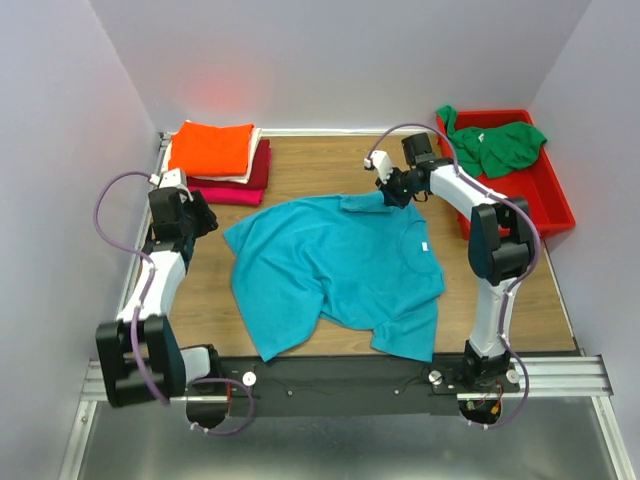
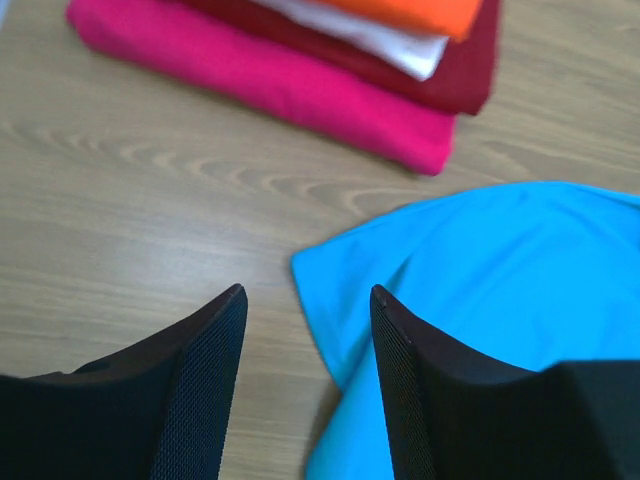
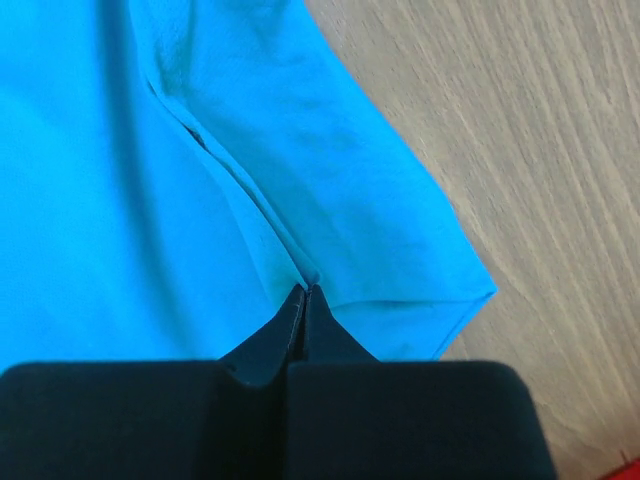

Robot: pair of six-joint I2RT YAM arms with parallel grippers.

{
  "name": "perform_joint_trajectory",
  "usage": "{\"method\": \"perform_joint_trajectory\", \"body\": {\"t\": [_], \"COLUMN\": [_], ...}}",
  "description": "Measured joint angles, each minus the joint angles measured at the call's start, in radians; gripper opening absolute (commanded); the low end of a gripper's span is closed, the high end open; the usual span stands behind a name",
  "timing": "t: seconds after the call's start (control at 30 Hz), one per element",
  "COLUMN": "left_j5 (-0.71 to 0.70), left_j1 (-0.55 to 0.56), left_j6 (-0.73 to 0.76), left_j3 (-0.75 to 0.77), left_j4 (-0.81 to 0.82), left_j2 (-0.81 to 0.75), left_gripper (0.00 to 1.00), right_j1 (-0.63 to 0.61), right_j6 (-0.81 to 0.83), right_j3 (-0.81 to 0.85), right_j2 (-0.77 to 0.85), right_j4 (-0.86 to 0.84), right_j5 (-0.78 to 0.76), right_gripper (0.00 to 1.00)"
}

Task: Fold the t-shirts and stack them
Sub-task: Flatten the tshirt out

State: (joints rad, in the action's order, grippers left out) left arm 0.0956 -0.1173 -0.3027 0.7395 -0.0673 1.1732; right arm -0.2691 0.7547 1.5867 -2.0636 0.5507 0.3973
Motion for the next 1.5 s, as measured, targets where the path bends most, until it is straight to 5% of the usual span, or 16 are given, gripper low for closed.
{"method": "perform_joint_trajectory", "body": {"t": [0.47,1.0,1.5], "left_j5": [0.126,0.129,0.132], "left_j1": [-0.058,-0.014,0.015], "left_j6": [-0.007,0.046,0.071], "left_j3": [0.209,0.222,0.242], "left_j4": [0.012,-0.038,-0.067], "left_j2": [0.54,0.572,0.587], "left_gripper": [0.48,0.41,0.0], "right_j1": [0.0,0.0,0.0], "right_j6": [-0.051,-0.067,-0.074], "right_j3": [0.003,0.019,0.034], "right_j2": [0.006,0.006,0.006], "right_j4": [0.0,0.0,-0.001], "right_j5": [-0.003,-0.003,-0.004], "right_gripper": [0.01,0.01,0.01]}}
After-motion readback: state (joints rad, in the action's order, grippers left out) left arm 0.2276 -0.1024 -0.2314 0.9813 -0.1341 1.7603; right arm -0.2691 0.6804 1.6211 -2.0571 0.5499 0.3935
